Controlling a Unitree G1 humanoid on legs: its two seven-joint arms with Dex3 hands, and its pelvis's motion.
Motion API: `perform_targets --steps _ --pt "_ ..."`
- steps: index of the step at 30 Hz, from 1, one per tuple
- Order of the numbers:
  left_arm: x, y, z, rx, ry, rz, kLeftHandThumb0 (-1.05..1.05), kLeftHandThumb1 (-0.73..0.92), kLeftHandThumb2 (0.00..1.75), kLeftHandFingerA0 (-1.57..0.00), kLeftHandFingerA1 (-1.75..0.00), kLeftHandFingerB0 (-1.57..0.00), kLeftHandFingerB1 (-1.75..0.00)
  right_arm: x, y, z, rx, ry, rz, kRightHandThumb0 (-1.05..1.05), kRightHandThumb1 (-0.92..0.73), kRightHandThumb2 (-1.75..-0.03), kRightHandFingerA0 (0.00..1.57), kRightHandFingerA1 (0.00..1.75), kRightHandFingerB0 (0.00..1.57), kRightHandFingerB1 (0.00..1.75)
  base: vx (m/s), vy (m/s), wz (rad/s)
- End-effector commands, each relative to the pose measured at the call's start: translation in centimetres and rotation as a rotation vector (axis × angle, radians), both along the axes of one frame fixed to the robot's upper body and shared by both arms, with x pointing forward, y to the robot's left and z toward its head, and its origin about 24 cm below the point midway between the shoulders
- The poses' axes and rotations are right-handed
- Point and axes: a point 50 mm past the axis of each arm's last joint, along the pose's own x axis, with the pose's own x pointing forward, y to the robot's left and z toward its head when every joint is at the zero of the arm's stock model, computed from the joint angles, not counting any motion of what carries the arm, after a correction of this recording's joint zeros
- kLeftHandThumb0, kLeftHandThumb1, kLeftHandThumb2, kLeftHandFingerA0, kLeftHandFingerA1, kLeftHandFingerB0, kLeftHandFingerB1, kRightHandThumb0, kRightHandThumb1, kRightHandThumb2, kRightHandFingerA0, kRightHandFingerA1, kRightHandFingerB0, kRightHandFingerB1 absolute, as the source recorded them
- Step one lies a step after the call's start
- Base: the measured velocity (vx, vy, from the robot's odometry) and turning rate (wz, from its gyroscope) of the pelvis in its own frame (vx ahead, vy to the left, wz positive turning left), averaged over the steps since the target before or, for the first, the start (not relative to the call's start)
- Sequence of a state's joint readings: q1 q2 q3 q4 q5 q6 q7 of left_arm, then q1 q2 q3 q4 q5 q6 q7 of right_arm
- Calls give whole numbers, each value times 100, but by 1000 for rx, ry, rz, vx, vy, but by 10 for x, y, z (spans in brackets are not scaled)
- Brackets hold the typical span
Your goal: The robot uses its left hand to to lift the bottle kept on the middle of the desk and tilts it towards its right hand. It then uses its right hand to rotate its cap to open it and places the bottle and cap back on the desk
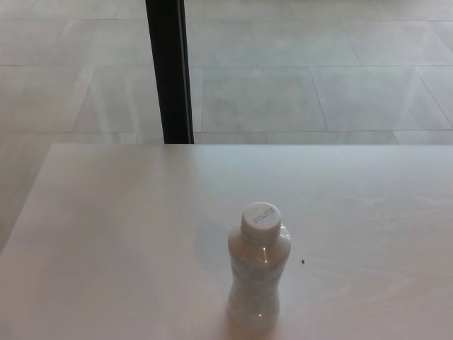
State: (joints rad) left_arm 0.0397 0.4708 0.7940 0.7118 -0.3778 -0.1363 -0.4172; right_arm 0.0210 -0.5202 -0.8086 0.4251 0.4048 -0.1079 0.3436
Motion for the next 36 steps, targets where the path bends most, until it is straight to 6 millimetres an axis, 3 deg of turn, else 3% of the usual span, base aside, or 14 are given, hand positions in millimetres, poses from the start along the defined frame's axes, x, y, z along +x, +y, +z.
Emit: perform_targets --steps 1,2,3,4,10,16,17,18,19,20,21,29,35,36 --pt "73 -49 90 175 -249 -396 -94 53 58 -9 -48 -16 -36 45 70 55 -197 -140 377 -98 -66 -110 3 16 2 25 0 0 0" --pt "82 -61 95 175 -263 -452 -84 49 91 -2 -25 -8 -23 51 82 53 -190 -127 429 -97 -62 -108 0 17 7 27 0 0 0" --pt "90 -73 98 165 -276 -482 -89 53 61 -3 -34 -7 -28 56 92 53 -191 -109 476 -96 -63 -108 0 15 2 26 0 0 0" --pt "96 -85 101 169 -276 -517 -84 48 91 -2 -31 -5 -24 60 101 51 -208 -84 502 -97 -63 -108 0 15 0 16 0 0 0" --pt "118 -147 99 145 -254 -691 -90 51 96 -1 -33 -9 -21 75 144 30 -262 36 659 -90 -63 -106 0 19 0 12 0 0 0" --pt "122 -178 86 195 -199 -761 -96 55 102 -3 -36 -5 -22 78 154 21 -246 66 671 -84 -63 -108 0 24 0 17 0 0 0" --pt "124 -189 79 177 -188 -796 -95 55 101 -3 -36 -4 -21 80 156 16 -218 84 687 -84 -83 -65 0 21 0 20 0 0 0" --pt "124 -190 78 174 -186 -799 -95 55 101 -3 -36 -4 -21 80 156 16 -215 87 689 -84 -83 -65 0 21 0 20 0 0 0" --pt "123 -198 75 149 -173 -812 -94 54 100 -2 -34 -4 -21 82 158 13 -196 99 699 -85 -65 -107 0 21 0 17 0 0 0" --pt "124 -206 72 120 -154 -825 -94 53 99 -2 -32 -5 -20 83 159 9 -185 110 706 -84 -82 -65 0 20 0 22 0 0 0" --pt "124 -211 70 91 -143 -827 -91 51 97 -3 -34 -5 -23 84 159 8 -176 112 711 -84 -65 -106 0 21 0 20 0 0 0" --pt "125 -236 66 90 -138 -892 -92 57 101 0 -32 0 -24 88 165 4 -159 122 719 -91 -69 -105 0 15 3 13 0 0 0" --pt "118 -257 49 49 -58 -961 -92 55 98 0 -29 0 -21 89 174 2 -139 121 722 -85 -61 -102 4 23 9 27 0 0 0" --pt "117 -258 46 58 -21 -980 -98 58 100 0 -23 0 -15 89 175 1 -137 119 722 -85 -78 -63 1 32 7 27 0 0 0"
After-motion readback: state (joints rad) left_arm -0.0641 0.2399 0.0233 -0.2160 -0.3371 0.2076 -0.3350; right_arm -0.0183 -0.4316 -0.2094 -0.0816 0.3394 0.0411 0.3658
